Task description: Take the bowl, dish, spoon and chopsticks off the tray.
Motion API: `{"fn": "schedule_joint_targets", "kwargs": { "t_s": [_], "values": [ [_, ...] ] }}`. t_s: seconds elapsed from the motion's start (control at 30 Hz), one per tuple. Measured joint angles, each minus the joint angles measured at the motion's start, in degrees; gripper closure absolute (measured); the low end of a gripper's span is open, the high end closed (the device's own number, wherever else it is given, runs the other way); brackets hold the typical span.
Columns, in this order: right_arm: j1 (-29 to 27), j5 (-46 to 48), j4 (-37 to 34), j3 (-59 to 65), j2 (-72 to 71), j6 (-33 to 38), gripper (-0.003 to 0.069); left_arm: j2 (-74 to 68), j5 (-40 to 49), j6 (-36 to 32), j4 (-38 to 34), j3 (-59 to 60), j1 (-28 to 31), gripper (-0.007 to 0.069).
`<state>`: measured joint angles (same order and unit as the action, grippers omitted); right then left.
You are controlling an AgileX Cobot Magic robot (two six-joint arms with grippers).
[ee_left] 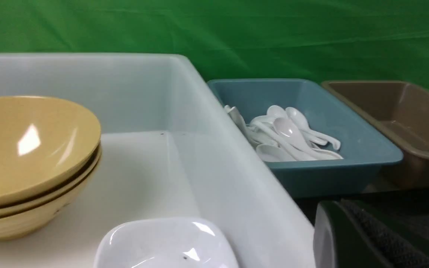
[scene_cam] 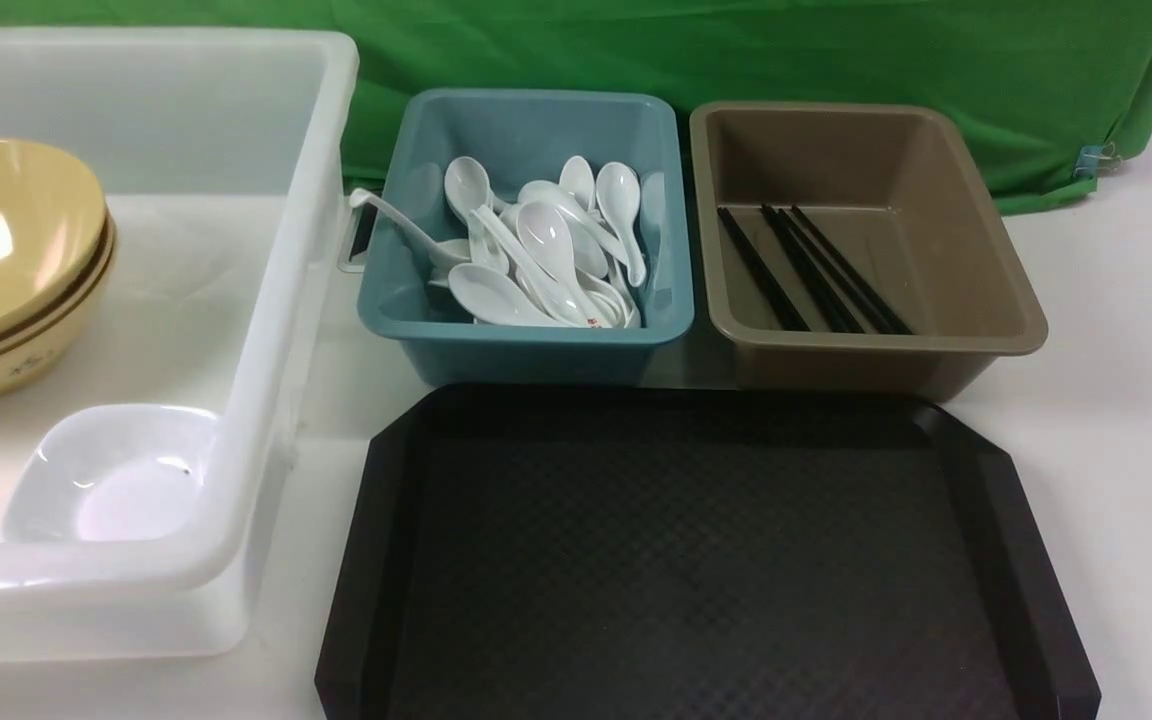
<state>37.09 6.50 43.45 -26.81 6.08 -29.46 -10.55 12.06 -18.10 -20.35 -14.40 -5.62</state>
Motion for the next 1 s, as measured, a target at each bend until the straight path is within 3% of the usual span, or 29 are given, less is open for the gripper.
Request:
{"fn": "schedule_joint_targets", "kwargs": {
  "t_s": [0.13,0.37,0.7,0.9,1.0],
  "values": [
    [0.0,-0.91,0.23,0.15,-0.95,-0.81,0.0614,0.2,-5.83,-0.45,0.0,2.24,0.0,0.0624],
    [0.0,-1.09,0.28,0.15,-0.95,-0.89,0.055,0.48,-7.18,-0.63,1.71,2.26,0.0,0.0624],
    [0.0,-1.09,0.28,0.15,-0.95,-0.89,0.0526,0.48,-7.18,-0.81,12.18,2.26,0.0,0.0622],
    [0.0,-1.09,0.28,0.15,-0.95,-0.89,0.0513,0.48,-7.18,-0.81,12.9,2.26,0.0,0.0622],
    [0.0,-1.09,0.28,0.15,-0.95,-0.89,0.0504,1.02,-7.13,4.62,13.18,2.6,0.43,0.0622]
  ]
}}
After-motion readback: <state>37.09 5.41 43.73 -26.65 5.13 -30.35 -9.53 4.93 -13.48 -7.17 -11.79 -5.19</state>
